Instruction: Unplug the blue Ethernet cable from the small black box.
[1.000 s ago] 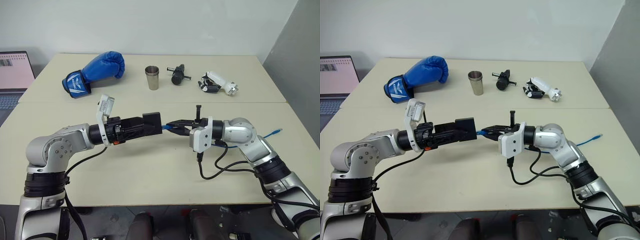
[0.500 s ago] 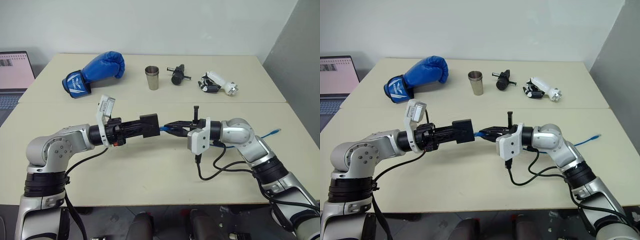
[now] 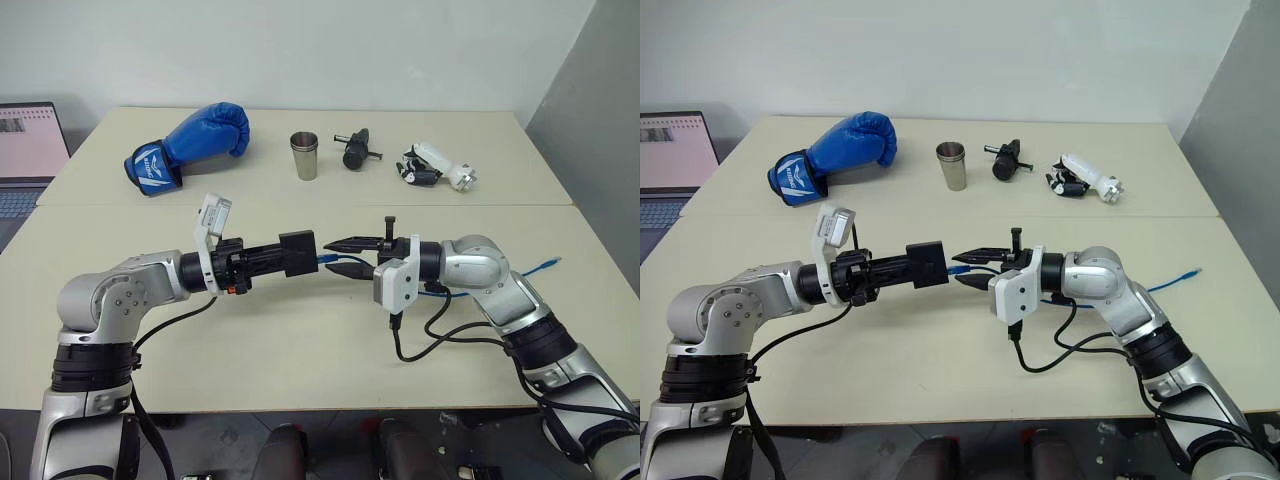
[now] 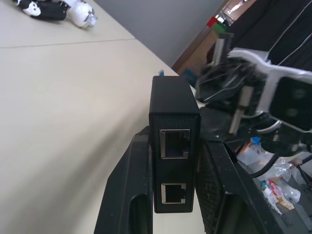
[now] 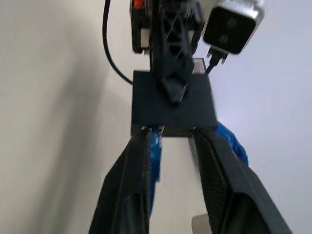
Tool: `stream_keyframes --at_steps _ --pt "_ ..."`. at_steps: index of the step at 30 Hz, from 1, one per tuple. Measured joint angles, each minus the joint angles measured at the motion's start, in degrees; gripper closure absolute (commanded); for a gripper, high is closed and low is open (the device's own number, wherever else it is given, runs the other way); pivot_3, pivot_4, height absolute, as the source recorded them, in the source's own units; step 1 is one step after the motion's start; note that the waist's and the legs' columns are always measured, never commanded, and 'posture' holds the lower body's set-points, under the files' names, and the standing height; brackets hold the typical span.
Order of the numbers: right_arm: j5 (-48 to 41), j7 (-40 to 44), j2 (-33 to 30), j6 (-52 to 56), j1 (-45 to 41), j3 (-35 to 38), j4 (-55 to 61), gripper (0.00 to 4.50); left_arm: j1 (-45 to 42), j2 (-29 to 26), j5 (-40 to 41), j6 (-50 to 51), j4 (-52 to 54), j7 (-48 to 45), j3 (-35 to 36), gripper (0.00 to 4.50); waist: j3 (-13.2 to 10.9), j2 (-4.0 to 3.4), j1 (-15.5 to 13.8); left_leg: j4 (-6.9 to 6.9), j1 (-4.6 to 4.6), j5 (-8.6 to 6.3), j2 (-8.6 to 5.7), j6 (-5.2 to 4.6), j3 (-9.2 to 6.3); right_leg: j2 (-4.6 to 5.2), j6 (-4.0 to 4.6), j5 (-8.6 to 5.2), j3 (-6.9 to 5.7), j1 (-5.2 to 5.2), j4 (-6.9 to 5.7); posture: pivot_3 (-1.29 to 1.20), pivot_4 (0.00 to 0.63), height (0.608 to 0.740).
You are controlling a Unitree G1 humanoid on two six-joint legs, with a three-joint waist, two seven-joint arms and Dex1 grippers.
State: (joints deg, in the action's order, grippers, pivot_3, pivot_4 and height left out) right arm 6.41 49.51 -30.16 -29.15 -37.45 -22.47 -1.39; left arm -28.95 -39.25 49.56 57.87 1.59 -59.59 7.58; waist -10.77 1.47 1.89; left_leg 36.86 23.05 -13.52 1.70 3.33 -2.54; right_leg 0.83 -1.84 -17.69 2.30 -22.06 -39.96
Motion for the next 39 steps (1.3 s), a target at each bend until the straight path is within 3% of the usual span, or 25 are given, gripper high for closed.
stream_keyframes --at_steps 5,10,14,17,24,39 --pt "-7.60 5.34 -3.81 10.32 3.65 1.04 6.97 1.30 -0.69 -1.43 -2.35 -3.00 -0.31 -3.25 -1.88 3.71 0.00 0.00 -0.11 0.00 0.00 0.00 -0.01 0.00 -0.03 0.03 0.00 0.00 -0.02 0.01 0.00 0.00 0.150 0.740" --pt "-24.83 3.73 -2.09 40.04 4.90 5.64 16.45 1.30 -0.86 -3.23 -5.97 -8.10 -0.33 -8.66 -5.07 3.71 0.00 0.00 0.05 -0.01 -0.02 0.00 0.04 0.00 -0.08 0.00 0.02 0.00 -0.01 0.01 -0.02 0.00 0.150 0.740" --pt "-37.34 -0.19 0.20 62.90 4.89 8.66 17.24 1.30 -1.30 -3.93 -8.37 -12.04 -0.65 -12.39 -6.09 3.71 0.00 0.00 -0.07 -0.01 0.00 0.00 0.01 -0.01 -0.12 -0.01 0.05 -0.02 -0.02 0.01 -0.02 0.00 0.150 0.740" --pt "-41.97 -1.47 1.39 71.36 4.81 9.53 17.51 1.30 -2.39 -3.94 -9.29 -13.36 -1.87 -13.61 -6.15 3.71 0.00 -0.01 -0.07 -0.01 0.03 -0.01 -0.02 -0.02 -0.09 -0.01 0.04 -0.02 -0.04 -0.01 0.01 0.00 0.150 0.740" --pt "-46.00 -3.60 5.07 79.42 3.10 11.17 16.50 1.30 -2.89 -3.87 -9.70 -14.22 -2.58 -14.92 -6.15 3.71 0.00 -0.01 0.10 -0.04 0.06 -0.01 0.00 -0.02 -0.03 -0.05 0.03 -0.02 -0.03 -0.09 0.00 0.00 0.150 0.740" --pt "-45.97 -2.81 8.69 80.76 1.41 12.23 11.08 1.30 -4.16 -3.77 -8.93 -12.03 -2.84 -16.07 -6.11 3.71 0.00 -0.01 0.04 -0.03 0.16 -0.01 0.01 -0.02 0.18 -0.06 0.02 -0.02 -0.06 -0.17 0.01 0.00 0.150 0.740"
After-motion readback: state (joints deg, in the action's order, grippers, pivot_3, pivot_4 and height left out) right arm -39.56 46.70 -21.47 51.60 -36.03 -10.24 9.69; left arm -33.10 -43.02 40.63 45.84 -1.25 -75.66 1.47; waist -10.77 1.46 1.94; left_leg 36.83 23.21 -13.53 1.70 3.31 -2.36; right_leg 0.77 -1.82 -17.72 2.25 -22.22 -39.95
